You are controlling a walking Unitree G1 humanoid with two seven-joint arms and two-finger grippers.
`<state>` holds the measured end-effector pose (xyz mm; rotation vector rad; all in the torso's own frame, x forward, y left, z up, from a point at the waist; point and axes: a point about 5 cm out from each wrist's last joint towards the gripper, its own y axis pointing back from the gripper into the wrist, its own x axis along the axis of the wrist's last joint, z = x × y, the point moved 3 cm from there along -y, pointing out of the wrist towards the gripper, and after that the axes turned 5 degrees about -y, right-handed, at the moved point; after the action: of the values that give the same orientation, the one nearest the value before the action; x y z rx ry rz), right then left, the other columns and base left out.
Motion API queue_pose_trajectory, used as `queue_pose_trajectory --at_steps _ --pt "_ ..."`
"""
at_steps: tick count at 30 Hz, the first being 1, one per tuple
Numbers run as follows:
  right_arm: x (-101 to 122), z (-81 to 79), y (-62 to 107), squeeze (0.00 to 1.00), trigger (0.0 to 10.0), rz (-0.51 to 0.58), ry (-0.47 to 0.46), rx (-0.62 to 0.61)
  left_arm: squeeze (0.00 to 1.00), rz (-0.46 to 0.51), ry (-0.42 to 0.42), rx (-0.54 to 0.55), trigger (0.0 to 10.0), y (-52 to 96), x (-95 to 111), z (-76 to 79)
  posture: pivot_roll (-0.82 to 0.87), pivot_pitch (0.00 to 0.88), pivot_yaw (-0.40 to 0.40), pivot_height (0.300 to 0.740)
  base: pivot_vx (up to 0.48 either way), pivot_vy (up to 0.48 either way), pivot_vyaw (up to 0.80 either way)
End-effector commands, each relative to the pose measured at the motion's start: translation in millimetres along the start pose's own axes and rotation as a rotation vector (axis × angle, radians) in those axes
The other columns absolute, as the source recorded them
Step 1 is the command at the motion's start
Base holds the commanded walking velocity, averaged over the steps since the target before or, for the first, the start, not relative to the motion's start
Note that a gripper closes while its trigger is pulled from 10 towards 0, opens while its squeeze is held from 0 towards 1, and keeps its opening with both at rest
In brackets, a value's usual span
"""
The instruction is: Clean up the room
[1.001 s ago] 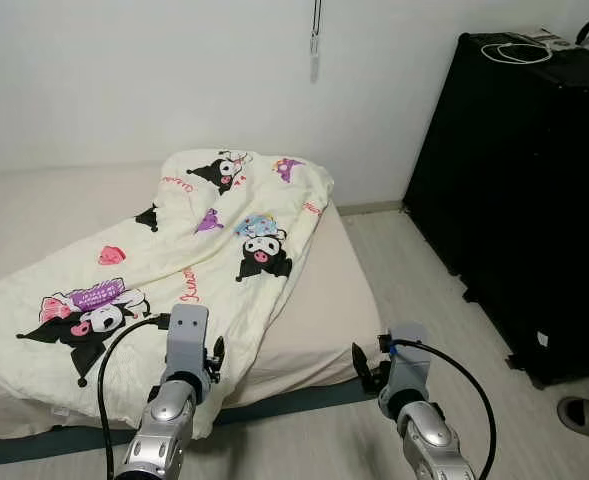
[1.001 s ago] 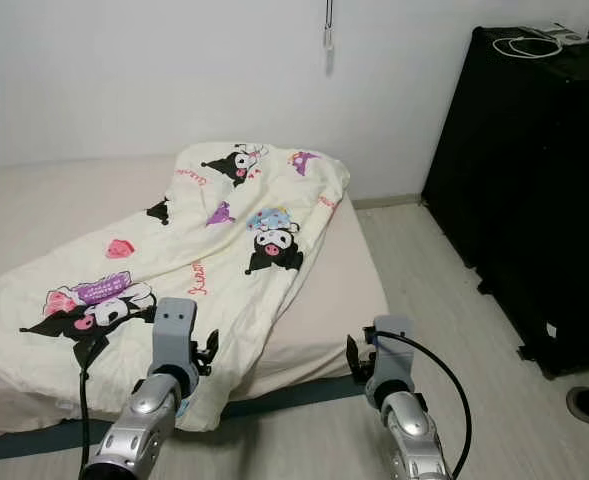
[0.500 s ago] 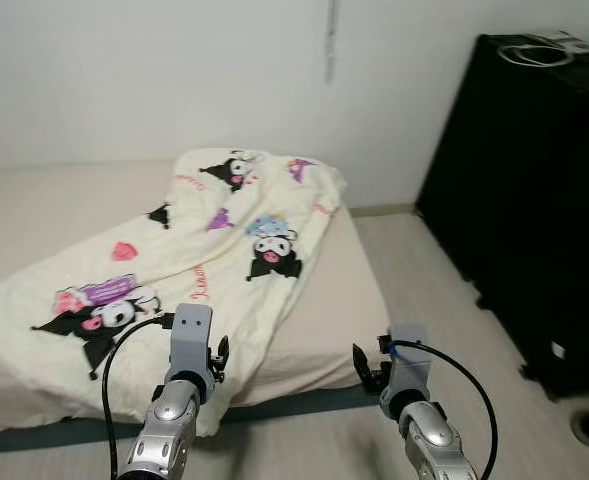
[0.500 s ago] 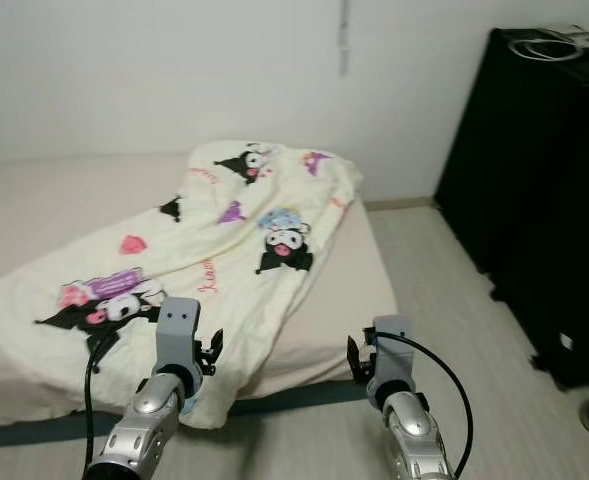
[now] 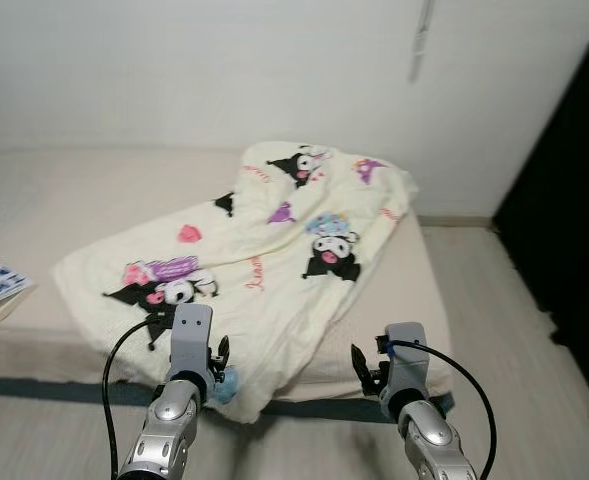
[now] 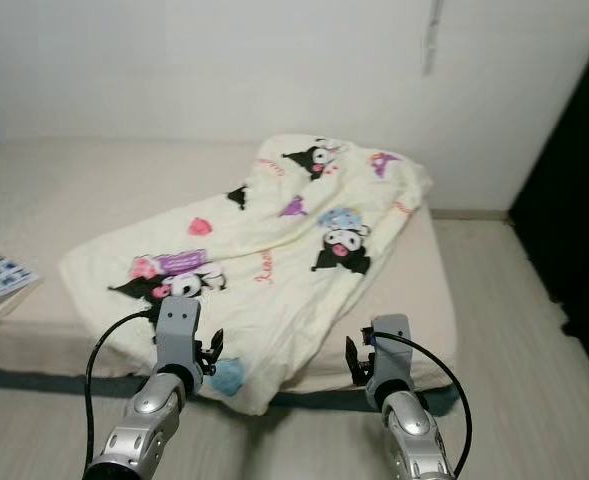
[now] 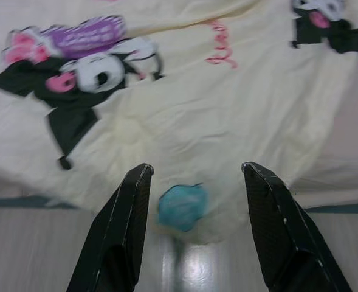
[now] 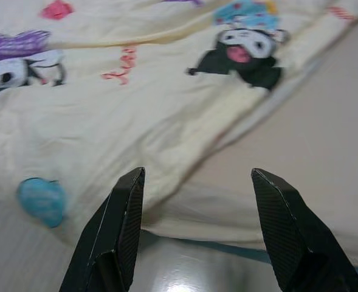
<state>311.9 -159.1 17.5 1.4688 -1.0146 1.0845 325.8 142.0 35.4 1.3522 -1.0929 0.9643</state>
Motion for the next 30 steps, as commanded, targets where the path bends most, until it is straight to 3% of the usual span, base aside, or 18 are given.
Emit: queue_pose_trajectory --at_steps 1,8,11,30 --pt "-4.6 -2.2 2.0 0.0 10.0 -0.01 -0.006 0.005 0.0 -0.013 -0.019 -0.003 10.0 1.6 -3.6 -1.8 0.03 0.117 0.003 0.74 0.0 0.0 0.8" --pt "-2.8 -1.0 2.3 0.0 10.0 0.004 -0.008 -0.001 0.0 -0.014 -0.017 -0.019 10.0 1.6 -3.9 0.2 0.03 0.113 0.006 0.74 0.0 0.0 0.7" --pt "-2.6 2.1 2.9 0.0 10.0 0.01 -0.052 -0.026 0.0 -0.013 -0.013 -0.036 10.0 1.2 -3.2 1.9 0.03 0.106 0.012 0.74 0.0 0.0 0.0" --pt "-2.8 2.4 4.0 0.0 10.0 0.018 -0.063 -0.031 0.0 0.017 -0.015 -0.071 10.0 1.2 1.3 6.2 0.03 0.109 0.019 0.74 0.0 0.0 0.0"
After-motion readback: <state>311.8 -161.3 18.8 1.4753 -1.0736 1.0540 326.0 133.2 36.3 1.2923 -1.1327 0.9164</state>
